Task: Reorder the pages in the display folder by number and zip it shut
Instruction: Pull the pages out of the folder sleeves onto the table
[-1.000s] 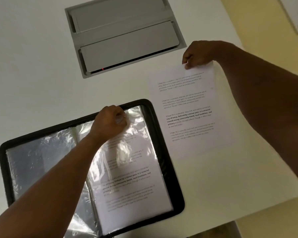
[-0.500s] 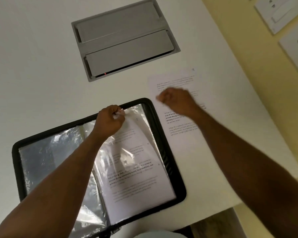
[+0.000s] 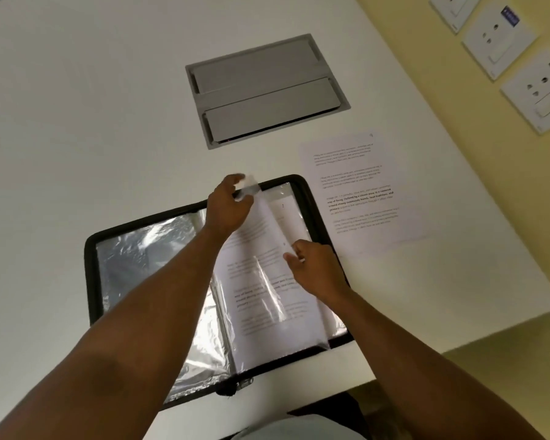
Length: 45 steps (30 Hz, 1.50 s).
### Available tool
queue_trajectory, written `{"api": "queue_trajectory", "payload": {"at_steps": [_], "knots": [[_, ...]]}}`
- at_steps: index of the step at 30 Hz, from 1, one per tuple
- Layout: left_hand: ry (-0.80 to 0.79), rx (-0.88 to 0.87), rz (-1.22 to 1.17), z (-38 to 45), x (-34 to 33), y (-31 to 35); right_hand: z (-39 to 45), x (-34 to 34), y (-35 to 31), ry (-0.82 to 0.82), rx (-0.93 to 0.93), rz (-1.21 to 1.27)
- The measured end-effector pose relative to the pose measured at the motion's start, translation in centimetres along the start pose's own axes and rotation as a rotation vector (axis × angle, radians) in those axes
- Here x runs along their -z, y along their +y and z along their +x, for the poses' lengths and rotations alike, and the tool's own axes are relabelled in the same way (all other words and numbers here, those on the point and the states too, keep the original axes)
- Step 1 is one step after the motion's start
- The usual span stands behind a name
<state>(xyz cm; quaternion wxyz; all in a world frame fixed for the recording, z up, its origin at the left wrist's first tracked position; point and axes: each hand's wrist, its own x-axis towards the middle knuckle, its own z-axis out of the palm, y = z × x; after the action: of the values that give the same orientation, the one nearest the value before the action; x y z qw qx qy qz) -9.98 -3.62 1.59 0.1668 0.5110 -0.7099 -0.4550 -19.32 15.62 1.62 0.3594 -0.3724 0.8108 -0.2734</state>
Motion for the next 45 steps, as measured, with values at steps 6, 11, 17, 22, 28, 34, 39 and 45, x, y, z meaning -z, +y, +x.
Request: {"api": "queue_trajectory", "payload": {"at_steps": [6,11,17,22,28,34,39,45], "knots": [[-0.103,0.154,0.084,-3.8,2.0,-3.0,0.9,-0.2,-0.3,0.113,-0.218,0.191],[-0.158,0.12,0.319,-6.1,4.0,-6.2,1.4,0.7,-0.6,0.128,-0.303,0.122],[-0.23,0.063,0.308,-7.6,2.9,-6.7,1.1,-0.1,-1.5,0.17,-0.26,-0.175],[-0.247,-0.014,0.341,-8.4,2.5,-7.7,-0.2,-1.2,-2.1,0.199,-0.173,-0.543],[-0.219,-0.025,0.311,-9.3,2.7,-7.6,-2.0,-2.5,-3.0,0.226,-0.091,-0.868],[-0.232,0.024,-0.03,-11.2,1.7,-3.2,-2.8,-2.8,-4.3,0.452,0.207,-0.748],[-0.187,0.258,-0.285,-11.1,0.5,-0.1,-2.6,-3.7,-6.1,0.369,0.068,-0.694],[-0.015,0.509,-0.372,-10.2,0.6,-0.4,-2.9,-3.3,-6.0,0.325,0.091,-0.469]]}}
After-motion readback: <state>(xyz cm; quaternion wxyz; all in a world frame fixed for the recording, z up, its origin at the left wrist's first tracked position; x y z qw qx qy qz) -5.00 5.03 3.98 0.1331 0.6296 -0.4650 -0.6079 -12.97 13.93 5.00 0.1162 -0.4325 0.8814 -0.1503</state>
